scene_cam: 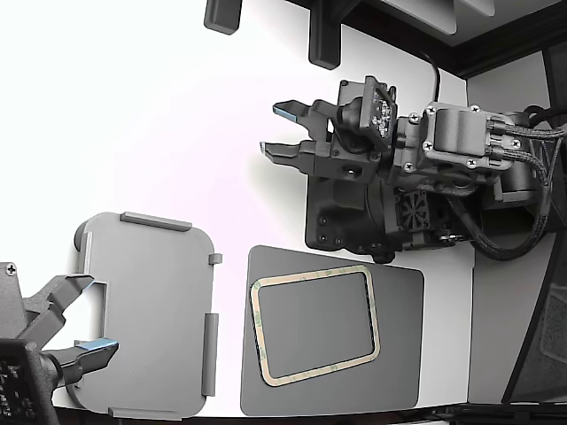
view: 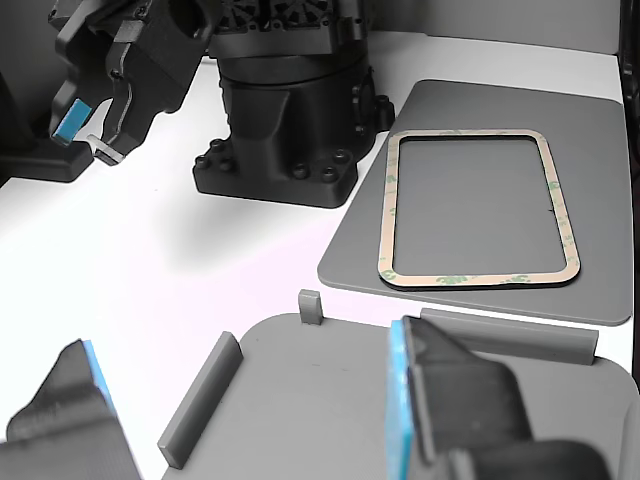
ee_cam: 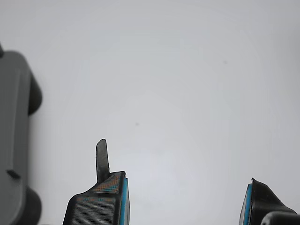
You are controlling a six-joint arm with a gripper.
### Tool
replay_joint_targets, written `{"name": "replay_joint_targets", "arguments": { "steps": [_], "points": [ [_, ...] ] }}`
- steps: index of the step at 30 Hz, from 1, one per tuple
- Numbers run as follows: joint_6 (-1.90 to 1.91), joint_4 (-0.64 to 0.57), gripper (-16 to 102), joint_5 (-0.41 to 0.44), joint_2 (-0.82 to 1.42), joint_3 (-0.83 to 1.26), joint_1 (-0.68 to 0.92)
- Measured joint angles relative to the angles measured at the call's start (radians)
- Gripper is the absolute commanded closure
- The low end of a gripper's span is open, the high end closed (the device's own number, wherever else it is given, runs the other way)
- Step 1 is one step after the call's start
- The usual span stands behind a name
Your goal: Move top rectangular frame to the holder.
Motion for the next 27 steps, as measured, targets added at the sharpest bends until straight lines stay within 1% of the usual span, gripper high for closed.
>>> {"name": "replay_joint_targets", "arguments": {
  "steps": [14,20,23,27],
  "points": [
    [0.009,0.000,-13,0.011,0.000,0.000,0.000],
    [0.015,0.020,-14,0.012,-0.002,-0.006,0.000],
    [0.040,0.015,-14,0.049,-0.058,-0.061,0.000],
    [0.080,0.092,-14,0.072,-0.202,-0.224,0.006]
  ]
}}
